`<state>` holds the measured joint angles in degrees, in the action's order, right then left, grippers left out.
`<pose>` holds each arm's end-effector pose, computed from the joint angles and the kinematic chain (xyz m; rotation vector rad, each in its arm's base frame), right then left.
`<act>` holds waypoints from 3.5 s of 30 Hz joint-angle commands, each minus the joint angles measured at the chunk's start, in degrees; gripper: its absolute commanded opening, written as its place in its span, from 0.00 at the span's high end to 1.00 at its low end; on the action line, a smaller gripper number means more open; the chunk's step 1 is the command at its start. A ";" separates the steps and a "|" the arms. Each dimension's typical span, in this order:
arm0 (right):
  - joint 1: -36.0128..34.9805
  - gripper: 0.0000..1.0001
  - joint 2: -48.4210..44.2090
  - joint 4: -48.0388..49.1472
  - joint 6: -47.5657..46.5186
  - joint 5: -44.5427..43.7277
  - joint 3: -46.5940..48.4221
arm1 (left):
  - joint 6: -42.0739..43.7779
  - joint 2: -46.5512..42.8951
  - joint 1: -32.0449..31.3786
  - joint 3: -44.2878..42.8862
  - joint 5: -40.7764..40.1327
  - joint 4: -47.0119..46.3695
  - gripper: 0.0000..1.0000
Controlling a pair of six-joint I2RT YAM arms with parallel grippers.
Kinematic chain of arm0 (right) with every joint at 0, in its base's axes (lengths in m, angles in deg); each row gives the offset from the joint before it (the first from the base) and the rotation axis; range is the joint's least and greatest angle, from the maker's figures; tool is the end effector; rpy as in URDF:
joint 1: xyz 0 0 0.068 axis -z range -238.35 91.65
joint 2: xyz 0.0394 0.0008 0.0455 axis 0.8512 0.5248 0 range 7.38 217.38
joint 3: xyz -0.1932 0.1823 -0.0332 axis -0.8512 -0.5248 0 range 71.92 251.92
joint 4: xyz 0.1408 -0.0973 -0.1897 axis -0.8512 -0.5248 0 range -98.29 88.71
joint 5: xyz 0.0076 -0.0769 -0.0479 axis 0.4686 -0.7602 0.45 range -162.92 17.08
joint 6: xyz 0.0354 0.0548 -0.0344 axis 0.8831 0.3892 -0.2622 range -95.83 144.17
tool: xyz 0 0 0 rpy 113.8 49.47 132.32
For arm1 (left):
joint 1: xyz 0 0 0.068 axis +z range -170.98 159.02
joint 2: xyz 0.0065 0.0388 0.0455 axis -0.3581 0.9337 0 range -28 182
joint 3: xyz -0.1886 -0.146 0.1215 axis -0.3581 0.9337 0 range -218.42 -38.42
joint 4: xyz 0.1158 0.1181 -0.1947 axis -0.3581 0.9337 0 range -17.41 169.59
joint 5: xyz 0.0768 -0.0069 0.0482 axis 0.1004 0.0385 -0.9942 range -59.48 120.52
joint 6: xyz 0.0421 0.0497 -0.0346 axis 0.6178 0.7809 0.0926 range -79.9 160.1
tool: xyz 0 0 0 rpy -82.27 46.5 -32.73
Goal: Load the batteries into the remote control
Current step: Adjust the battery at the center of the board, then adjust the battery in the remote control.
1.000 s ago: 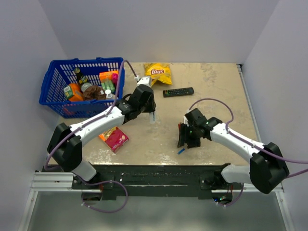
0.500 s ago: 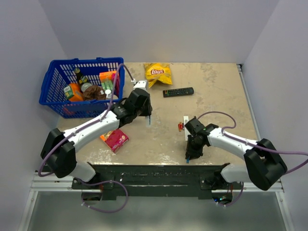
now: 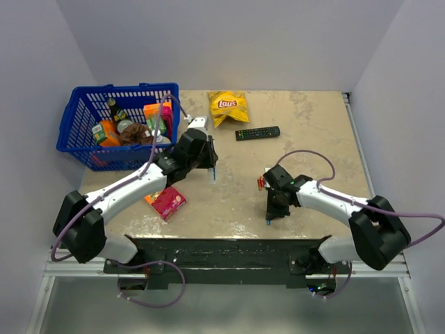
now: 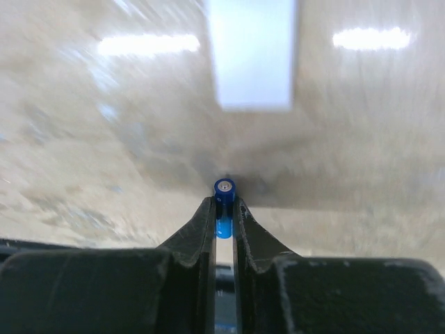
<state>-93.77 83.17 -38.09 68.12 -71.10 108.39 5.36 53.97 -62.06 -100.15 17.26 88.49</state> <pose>0.1712 0.1243 0.1278 0.2146 2.9561 0.2666 0.2631 -0.2106 0.2643 -0.0081 2.2255 -0.4896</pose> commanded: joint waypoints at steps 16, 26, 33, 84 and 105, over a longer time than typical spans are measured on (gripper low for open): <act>-3.78 0.90 26.50 7.88 -30.14 -11.92 31.81 | -3.93 -18.60 11.11 19.72 21.07 -27.14 1.00; -3.78 0.72 28.72 7.09 -30.67 -13.69 31.03 | -4.19 -18.52 11.11 22.36 25.03 -34.18 1.00; -3.78 0.43 18.56 3.57 -30.67 -11.25 34.19 | -4.19 -17.73 11.11 23.41 29.07 -38.75 1.00; 4.83 0.31 -1.96 48.75 -13.01 43.26 22.59 | -11.58 -15.62 10.67 19.11 43.67 -59.76 1.00; 4.66 0.56 -3.45 47.70 -15.03 41.42 15.12 | -17.29 -15.79 10.41 19.46 39.18 -66.00 1.00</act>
<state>-89.18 80.39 10.35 54.46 -28.35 124.92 -8.96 38.89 -51.42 -78.47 57.37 32.36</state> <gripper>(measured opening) 0.440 0.331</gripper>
